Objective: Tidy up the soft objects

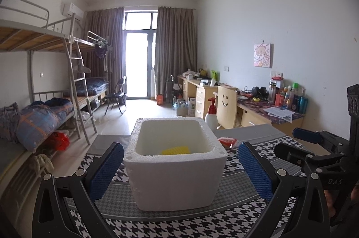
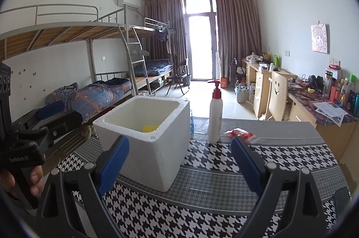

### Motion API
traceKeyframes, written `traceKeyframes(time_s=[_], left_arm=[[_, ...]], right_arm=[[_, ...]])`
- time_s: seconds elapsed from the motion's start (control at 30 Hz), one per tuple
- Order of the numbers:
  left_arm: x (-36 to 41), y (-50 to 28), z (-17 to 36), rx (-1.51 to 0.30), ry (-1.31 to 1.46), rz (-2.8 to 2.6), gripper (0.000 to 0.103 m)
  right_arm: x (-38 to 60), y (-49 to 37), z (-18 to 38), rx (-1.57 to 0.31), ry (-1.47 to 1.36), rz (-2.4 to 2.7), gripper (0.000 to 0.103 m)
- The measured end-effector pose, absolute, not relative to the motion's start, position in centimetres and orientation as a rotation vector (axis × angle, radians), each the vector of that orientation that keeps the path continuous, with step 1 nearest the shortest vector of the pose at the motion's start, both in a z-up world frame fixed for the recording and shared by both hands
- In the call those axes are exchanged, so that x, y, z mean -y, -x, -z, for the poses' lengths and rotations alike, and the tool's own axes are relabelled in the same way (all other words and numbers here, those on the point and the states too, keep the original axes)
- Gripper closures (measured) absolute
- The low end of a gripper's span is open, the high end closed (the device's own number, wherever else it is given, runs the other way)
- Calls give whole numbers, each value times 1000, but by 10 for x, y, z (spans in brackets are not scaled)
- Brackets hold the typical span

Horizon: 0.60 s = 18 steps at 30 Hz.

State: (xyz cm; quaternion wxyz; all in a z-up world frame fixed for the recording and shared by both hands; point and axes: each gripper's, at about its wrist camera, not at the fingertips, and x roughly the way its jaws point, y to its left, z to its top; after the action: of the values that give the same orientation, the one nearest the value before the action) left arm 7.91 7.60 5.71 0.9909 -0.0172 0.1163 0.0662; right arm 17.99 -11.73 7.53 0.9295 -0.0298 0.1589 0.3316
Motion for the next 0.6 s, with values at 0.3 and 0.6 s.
traceKeyframes(time_s=[0.3, 0.6], left_arm=[[-67, -66, -45, -216, 34, -147, 1], [-64, -56, -35, -186, 29, -166, 1]], right_arm=[[127, -168, -67, -310, 23, -678, 7], [134, -158, -53, -296, 24, -664, 3]])
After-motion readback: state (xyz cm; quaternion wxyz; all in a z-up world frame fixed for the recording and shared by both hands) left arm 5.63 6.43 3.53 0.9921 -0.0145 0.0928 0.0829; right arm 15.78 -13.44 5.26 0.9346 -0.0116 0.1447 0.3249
